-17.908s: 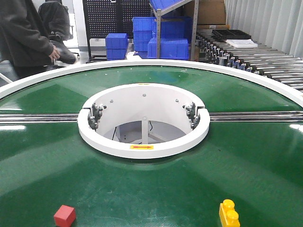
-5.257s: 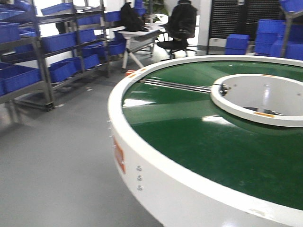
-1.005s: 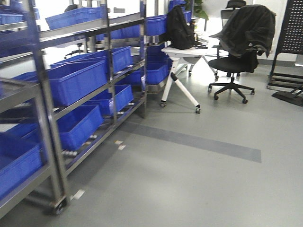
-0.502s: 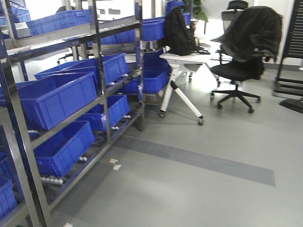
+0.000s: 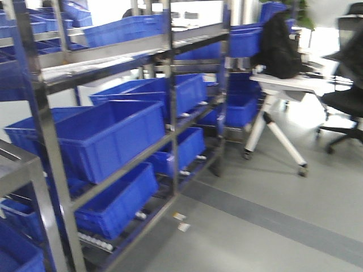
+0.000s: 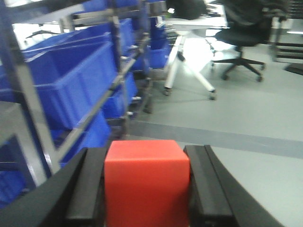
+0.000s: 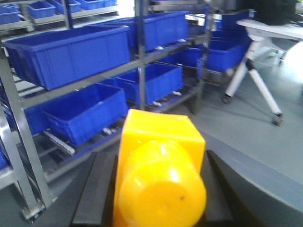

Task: Pick red and yellow blocks into blue bin
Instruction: 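Drive the base with both blocks held to the large blue bin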

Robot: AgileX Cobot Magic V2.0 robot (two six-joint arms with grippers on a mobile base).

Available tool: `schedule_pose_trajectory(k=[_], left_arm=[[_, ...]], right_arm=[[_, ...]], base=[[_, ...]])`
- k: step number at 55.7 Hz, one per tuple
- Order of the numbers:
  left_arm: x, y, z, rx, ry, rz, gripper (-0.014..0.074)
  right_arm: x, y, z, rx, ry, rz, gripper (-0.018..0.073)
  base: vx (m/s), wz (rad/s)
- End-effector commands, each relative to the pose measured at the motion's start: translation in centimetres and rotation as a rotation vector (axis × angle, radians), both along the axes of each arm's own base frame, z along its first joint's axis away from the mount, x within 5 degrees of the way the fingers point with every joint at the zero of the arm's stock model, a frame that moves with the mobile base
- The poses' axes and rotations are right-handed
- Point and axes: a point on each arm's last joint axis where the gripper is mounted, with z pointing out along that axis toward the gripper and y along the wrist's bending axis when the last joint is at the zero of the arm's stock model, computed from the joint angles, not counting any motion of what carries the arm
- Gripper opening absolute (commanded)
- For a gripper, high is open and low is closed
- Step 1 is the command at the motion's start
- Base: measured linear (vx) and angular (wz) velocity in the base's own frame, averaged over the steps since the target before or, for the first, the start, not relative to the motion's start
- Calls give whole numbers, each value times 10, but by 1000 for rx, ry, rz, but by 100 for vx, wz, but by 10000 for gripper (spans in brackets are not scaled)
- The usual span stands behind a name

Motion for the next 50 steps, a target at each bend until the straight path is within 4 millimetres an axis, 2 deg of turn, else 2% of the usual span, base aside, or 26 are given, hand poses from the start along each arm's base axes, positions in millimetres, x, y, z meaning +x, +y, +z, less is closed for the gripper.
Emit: schedule_pose_trajectory(k=[1,22,50], left_arm=[[2,2,14,-37,-78,29,2],[2,2,14,-37,-78,29,2],[2,2,14,-37,-78,29,2]], right_arm=[[1,0,16,4,-106,-4,-7],[1,0,16,4,-106,-4,-7],[1,0,16,3,-105,-4,-7]], base=[[49,42],[44,58],[30,96]])
